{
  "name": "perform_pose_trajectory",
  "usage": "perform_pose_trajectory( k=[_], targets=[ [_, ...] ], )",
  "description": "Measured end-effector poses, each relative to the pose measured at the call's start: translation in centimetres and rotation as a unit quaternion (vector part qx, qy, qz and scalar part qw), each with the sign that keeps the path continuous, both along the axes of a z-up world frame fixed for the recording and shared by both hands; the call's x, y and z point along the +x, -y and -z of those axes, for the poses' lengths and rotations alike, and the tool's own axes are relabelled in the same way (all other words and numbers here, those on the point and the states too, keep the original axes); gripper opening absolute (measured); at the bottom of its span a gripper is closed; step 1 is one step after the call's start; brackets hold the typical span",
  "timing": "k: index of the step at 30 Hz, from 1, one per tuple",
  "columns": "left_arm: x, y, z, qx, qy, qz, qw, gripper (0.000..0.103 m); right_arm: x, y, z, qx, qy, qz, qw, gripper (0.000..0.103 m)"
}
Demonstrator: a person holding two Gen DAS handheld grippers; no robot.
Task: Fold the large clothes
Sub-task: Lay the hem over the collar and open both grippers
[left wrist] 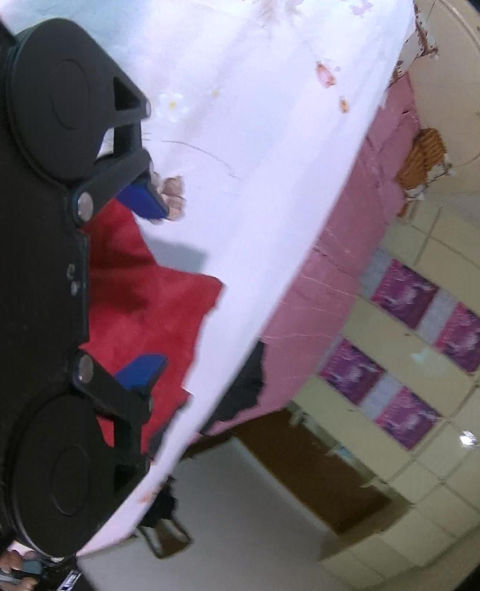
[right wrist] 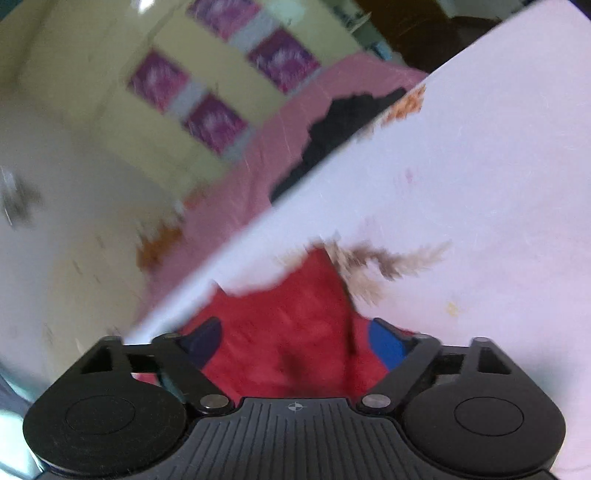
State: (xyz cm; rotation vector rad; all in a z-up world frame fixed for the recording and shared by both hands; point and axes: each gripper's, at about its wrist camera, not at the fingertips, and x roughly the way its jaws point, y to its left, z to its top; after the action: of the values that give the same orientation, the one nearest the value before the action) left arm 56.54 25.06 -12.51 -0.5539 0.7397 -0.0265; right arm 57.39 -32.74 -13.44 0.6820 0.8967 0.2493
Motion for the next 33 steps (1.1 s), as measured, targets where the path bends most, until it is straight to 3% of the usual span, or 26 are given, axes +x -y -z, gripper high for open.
perform_pose_trajectory(
  k=[2,3,4,5,6,7,8,11,13,15,17,18,19,22,24,26,27,29,31,33],
  targets=[
    [0.4,0.6,0.5,0.012,-0.017,0.019,0.9996,0.055,0.3,-2.0,1.0,-0.059,-0.006,-0.027,0.998,0.075],
    [0.6,1.1,0.9,0.026,-0.024,0.031,0.9989,0.049,0.3,-3.1,1.5,-0.089,-0.007,-0.042,0.995,0.07],
    [0.9,1.7,1.2,0.043,-0.03,0.047,0.9975,0.033,0.0,-4.0,1.8,-0.109,-0.006,-0.057,0.992,0.049],
    [1.1,1.8,1.4,0.054,-0.03,0.059,0.9963,0.02,-0.1,-4.8,2.0,-0.124,-0.003,-0.073,0.99,0.037],
    [1.0,2.3,1.3,0.067,-0.025,0.065,0.9953,0.017,-0.1,-5.2,2.0,-0.135,0.002,-0.078,0.988,0.017],
    [1.3,2.9,0.6,0.083,-0.013,0.067,0.9943,0.009,-0.2,-5.4,1.8,-0.147,0.01,-0.079,0.986,0.005],
    [1.1,3.2,0.0,0.09,0.004,0.067,0.9937,0.006,-0.5,-5.5,1.3,-0.149,0.028,-0.076,0.985,0.002],
    [0.7,3.9,-2.5,0.114,0.069,0.069,0.9886,0.005,-1.7,-5.1,-0.6,-0.156,0.089,-0.055,0.982,0.002],
    [1.2,4.4,-3.3,0.128,0.09,0.071,0.985,0.005,-1.9,-5.1,-0.9,-0.163,0.11,-0.047,0.979,0.002],
    [2.3,5.2,-3.1,0.145,0.084,0.077,0.9829,0.005,-1.4,-5.4,-0.3,-0.179,0.104,-0.041,0.977,0.002],
    [3.6,6.2,-1.5,0.183,0.048,0.089,0.9778,0.005,-0.4,-6.1,1.9,-0.208,0.059,-0.052,0.975,0.002],
    [4.1,6.4,0.0,0.189,0.023,0.097,0.9769,0.005,0.0,-6.4,3.4,-0.221,0.027,-0.062,0.973,0.002],
    [4.5,6.7,1.5,0.191,0.002,0.106,0.9759,0.006,-0.1,-6.5,4.3,-0.217,0.023,-0.065,0.974,0.002],
    [3.8,7.6,2.0,0.219,0.01,0.102,0.9704,0.008,-0.4,-6.1,4.5,-0.203,0.014,-0.054,0.977,0.002],
    [2.9,7.8,1.3,0.234,0.01,0.093,0.9678,0.025,-0.6,-6.0,3.8,-0.208,0.006,-0.045,0.977,0.004],
    [0.8,7.8,-0.5,0.259,0.026,0.06,0.9637,0.071,-2.5,-5.4,1.6,-0.233,0.03,-0.015,0.972,0.051],
    [-0.9,7.8,-1.5,0.268,0.045,0.045,0.9613,0.074,-4.3,-5.2,0.4,-0.238,0.071,-0.009,0.969,0.078],
    [-4.8,8.5,-3.9,0.279,0.063,0.017,0.9581,0.07,-7.7,-5.9,-1.1,-0.229,0.105,-0.045,0.967,0.077],
    [-8.7,9.7,-5.4,0.229,0.087,0.024,0.9692,0.07,-10.5,-7.3,-1.8,-0.208,0.121,-0.08,0.967,0.063],
    [-10.8,11.8,-5.4,0.207,0.096,0.05,0.9723,0.071,-13.0,-9.7,-1.7,-0.189,0.133,-0.117,0.966,0.063]
  ],
)
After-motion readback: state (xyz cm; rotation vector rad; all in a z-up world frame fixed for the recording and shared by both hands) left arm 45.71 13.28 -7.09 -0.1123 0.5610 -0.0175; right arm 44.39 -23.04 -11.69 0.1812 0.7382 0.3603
